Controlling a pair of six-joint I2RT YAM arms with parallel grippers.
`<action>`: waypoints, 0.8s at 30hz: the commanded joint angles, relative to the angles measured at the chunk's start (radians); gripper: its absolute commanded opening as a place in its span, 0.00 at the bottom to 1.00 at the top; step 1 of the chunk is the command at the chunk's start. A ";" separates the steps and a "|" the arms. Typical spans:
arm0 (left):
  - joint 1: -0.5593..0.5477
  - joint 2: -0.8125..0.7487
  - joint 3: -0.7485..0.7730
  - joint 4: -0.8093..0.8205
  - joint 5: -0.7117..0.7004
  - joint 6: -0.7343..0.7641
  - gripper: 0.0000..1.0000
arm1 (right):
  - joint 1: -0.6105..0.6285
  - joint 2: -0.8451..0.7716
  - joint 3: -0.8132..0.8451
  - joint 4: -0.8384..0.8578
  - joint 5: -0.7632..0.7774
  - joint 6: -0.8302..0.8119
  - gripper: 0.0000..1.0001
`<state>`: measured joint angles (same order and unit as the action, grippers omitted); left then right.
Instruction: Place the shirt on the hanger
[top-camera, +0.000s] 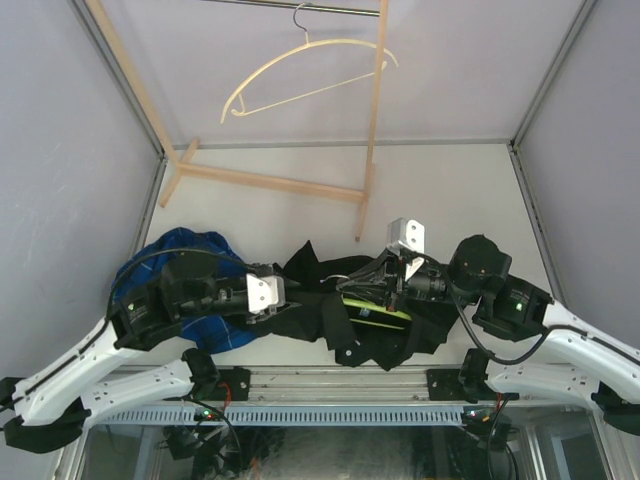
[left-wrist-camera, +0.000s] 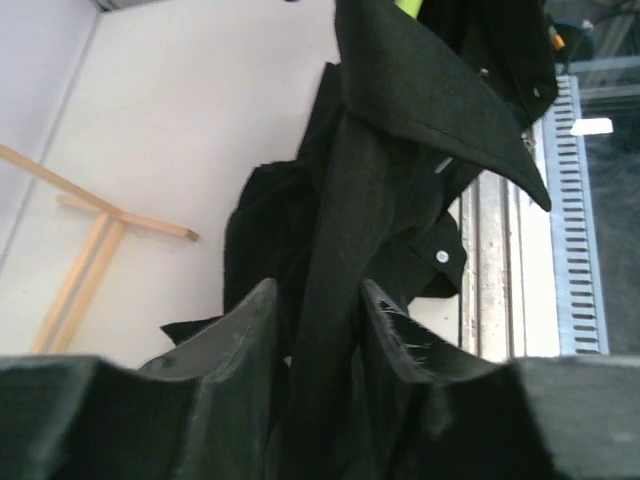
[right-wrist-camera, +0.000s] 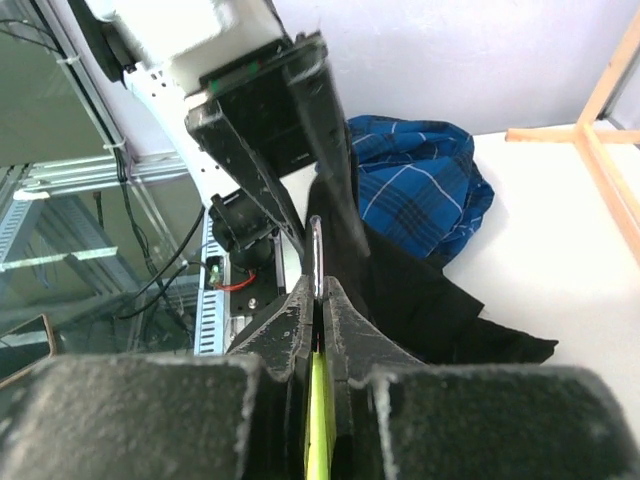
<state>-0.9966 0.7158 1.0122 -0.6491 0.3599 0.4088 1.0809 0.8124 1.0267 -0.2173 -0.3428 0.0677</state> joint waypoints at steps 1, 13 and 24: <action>0.009 -0.076 -0.038 0.103 -0.090 -0.051 0.50 | -0.010 -0.055 0.021 0.057 -0.044 -0.097 0.00; 0.009 -0.264 -0.149 0.258 -0.587 -0.231 0.96 | -0.505 0.028 0.253 -0.049 -0.596 -0.156 0.00; 0.009 -0.259 -0.264 0.480 -0.939 -0.237 0.86 | -0.670 0.137 0.513 -0.200 -0.800 -0.209 0.00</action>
<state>-0.9924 0.4473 0.7689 -0.3191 -0.4408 0.1768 0.4297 0.9463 1.4033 -0.3679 -1.0412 -0.0711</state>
